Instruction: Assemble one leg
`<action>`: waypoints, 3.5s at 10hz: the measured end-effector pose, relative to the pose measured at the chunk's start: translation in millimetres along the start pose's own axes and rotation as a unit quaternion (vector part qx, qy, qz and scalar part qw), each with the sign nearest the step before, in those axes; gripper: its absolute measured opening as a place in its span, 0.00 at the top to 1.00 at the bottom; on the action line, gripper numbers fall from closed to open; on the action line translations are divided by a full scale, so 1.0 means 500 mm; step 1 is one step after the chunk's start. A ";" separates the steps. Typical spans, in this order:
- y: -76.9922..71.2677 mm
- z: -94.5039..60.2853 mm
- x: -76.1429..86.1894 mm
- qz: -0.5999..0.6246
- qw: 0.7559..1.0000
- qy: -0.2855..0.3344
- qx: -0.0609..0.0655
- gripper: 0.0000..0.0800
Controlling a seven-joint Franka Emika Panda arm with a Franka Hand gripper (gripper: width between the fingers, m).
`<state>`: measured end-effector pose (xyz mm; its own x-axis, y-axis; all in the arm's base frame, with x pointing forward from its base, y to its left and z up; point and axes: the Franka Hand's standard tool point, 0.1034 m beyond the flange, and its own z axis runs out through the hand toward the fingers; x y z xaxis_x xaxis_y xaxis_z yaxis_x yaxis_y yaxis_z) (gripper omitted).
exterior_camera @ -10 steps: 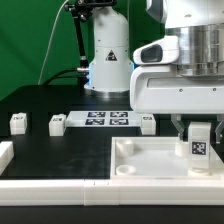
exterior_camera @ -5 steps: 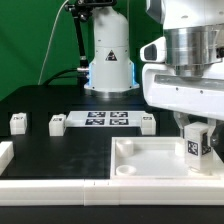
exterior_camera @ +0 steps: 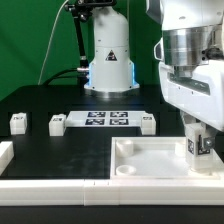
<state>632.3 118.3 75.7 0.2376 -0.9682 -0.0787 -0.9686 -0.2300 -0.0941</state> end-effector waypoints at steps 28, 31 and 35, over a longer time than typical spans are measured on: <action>-0.005 0.005 0.004 -0.364 0.930 0.047 -0.002 0.64; -0.003 0.006 0.011 -0.212 0.976 0.039 0.012 0.64; 0.000 0.008 0.012 -0.088 0.996 0.031 0.016 0.47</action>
Offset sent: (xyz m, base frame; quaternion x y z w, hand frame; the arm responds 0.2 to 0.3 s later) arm 0.0024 0.0081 -0.0035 -0.0311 0.0230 -0.3832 0.9229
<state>634.0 113.1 71.2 0.3970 -0.9178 0.0030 -0.9096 -0.3939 -0.1326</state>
